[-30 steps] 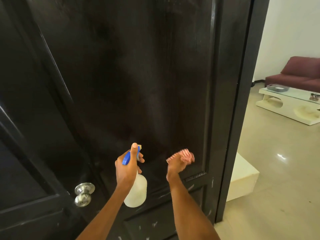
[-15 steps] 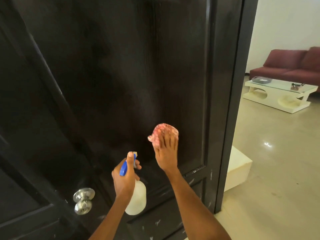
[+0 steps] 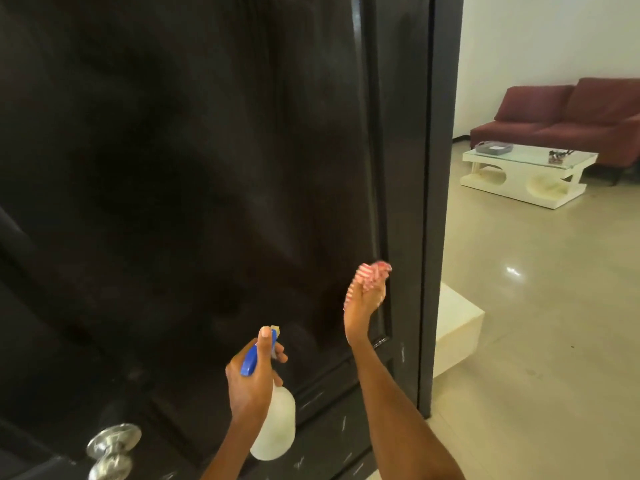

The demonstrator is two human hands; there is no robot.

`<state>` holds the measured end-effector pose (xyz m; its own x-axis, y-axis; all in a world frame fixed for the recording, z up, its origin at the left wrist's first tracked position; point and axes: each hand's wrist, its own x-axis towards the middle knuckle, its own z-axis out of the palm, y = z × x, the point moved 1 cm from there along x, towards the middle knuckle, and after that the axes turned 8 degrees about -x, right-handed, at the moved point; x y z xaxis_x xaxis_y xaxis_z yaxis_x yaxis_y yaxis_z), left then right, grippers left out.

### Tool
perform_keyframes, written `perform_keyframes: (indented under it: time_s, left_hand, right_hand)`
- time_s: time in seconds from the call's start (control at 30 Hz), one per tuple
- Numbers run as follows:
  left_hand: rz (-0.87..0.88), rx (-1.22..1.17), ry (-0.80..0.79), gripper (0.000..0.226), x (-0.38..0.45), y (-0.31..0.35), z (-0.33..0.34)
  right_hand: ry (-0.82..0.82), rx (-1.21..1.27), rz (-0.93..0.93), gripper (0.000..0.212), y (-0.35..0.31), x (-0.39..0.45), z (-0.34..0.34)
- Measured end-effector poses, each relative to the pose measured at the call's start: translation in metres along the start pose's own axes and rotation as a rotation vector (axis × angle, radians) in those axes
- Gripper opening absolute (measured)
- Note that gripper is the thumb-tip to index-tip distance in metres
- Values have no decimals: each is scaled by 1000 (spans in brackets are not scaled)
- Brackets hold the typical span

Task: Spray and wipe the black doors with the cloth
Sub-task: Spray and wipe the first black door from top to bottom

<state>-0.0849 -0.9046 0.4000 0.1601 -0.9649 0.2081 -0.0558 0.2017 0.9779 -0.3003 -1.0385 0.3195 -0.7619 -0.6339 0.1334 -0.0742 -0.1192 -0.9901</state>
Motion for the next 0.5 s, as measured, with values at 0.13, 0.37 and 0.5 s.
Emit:
perform_keyframes:
  time_s: [0.13,0.37,0.5]
  left_hand:
    - [-16,-2,-37,41,9,-4,44]
    - [-37,-45,-40,38,21,-7,105]
    - [-59,-59,-14,43,21,-21,128]
  right_hand:
    - [-2,-157,-107,68,38,11,-3]
    - [-259,283,1072,62,118,3,-56]
    - [-137,424,1058,46,124,15,-91]
